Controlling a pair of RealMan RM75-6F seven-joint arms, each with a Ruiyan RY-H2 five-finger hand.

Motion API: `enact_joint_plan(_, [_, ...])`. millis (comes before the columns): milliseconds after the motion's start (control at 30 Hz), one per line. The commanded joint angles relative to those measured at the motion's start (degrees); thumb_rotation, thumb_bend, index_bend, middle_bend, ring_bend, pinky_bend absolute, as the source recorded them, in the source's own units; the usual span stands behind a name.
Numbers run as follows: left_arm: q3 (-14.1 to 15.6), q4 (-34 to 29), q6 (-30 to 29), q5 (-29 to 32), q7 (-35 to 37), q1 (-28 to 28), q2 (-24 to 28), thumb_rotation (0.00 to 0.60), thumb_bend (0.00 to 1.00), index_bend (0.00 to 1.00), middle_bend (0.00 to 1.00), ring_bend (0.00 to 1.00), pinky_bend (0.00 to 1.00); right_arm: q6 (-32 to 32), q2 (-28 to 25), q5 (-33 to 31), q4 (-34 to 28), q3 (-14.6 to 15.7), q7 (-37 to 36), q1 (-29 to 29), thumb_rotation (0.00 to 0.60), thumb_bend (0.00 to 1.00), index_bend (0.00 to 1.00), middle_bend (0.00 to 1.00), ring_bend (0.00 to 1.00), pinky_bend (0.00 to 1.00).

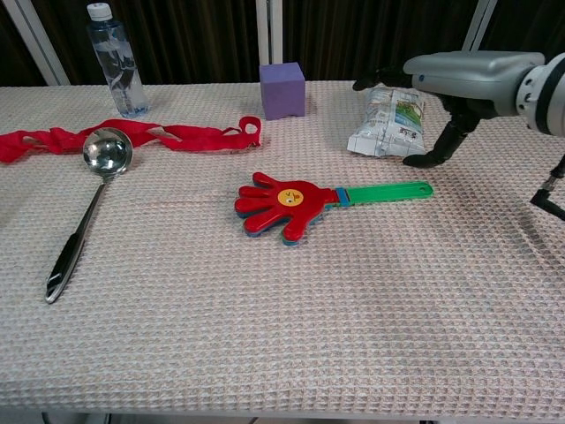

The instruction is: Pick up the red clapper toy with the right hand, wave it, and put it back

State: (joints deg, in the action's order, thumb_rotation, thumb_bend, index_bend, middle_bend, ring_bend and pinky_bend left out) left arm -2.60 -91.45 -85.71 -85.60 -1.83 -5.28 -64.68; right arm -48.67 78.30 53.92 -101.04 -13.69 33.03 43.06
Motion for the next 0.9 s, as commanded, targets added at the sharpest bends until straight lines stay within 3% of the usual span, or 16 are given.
enact_joint_plan(33, [0.05,0.22,0.01,0.01,0.27,0.07,0.01,0.6,0.09,0.07,0.07,0.0,0.04,-0.71,4.99,-6.78,1.87,0.18,4.81,4.84,0.6,0.22,0.0,0.0,0.0,0.0])
enact_joint_plan(367, [0.09,0.92,-0.16,0.2,1.12,0.39,0.13,0.6,0.09,0.07,0.07,0.0,0.04,-4.75,11.61,-16.83,5.55,2.11,9.06,10.07,0.6,0.22,0.0,0.0,0.0,0.0])
enact_joint_plan(900, [0.13,1.37,-0.18,0.08,2.22,0.57,0.25,0.6,0.09,0.07,0.07,0.0,0.04,-8.6,17.2,-22.63,9.68,3.24,11.47,13.55,0.6,0.22,0.0,0.0,0.0,0.0])
